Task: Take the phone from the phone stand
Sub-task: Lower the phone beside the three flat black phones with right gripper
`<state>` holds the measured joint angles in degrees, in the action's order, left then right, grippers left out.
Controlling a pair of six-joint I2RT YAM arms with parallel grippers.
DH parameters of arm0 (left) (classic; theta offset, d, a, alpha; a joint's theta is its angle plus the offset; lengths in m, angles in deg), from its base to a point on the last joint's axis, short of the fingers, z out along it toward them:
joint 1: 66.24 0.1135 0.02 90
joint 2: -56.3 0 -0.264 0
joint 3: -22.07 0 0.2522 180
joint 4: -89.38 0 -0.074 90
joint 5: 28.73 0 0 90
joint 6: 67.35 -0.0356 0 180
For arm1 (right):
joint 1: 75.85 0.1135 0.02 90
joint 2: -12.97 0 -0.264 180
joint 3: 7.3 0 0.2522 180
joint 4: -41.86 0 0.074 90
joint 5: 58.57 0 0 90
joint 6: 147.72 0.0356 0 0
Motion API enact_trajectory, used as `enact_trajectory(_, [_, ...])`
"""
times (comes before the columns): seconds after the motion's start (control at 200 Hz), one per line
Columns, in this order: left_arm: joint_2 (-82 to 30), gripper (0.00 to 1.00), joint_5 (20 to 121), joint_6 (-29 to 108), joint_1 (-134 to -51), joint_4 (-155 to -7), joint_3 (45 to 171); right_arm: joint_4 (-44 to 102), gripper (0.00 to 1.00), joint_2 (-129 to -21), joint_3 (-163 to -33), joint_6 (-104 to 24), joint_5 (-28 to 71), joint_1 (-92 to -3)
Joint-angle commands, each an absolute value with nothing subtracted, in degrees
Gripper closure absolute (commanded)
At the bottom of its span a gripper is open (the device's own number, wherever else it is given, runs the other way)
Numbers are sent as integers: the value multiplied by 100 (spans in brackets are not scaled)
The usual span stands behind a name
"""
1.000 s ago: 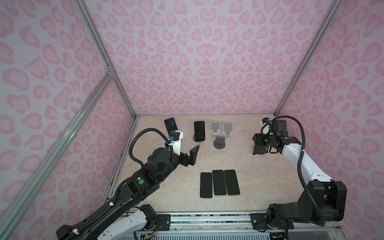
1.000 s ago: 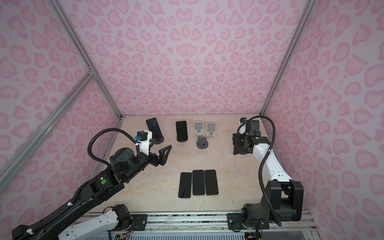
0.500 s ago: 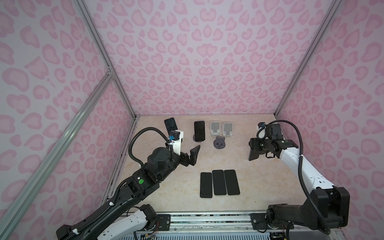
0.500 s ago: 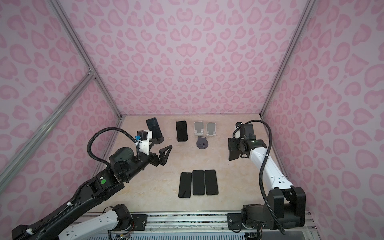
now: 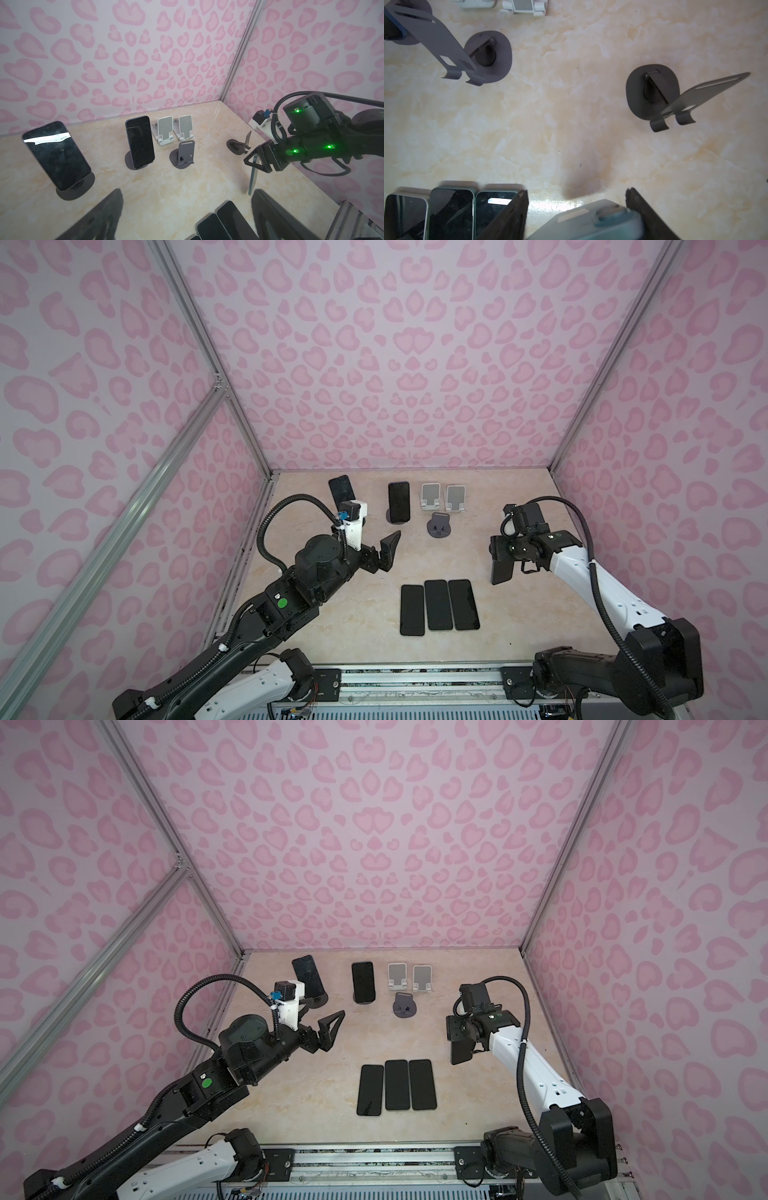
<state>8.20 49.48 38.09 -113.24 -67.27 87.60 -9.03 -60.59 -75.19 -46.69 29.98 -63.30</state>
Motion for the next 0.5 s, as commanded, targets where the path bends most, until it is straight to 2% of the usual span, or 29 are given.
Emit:
enact_trajectory(0.0, [839, 1, 4974, 3847, -11327, -6809, 8812, -1140, 57, -6013, -7416, -4458, 3119, -6282])
enact_trajectory(0.495, [762, 1, 5005, 3877, -11375, -6794, 8800, -1297, 59, -6286, -7157, -3654, 3258, -5656])
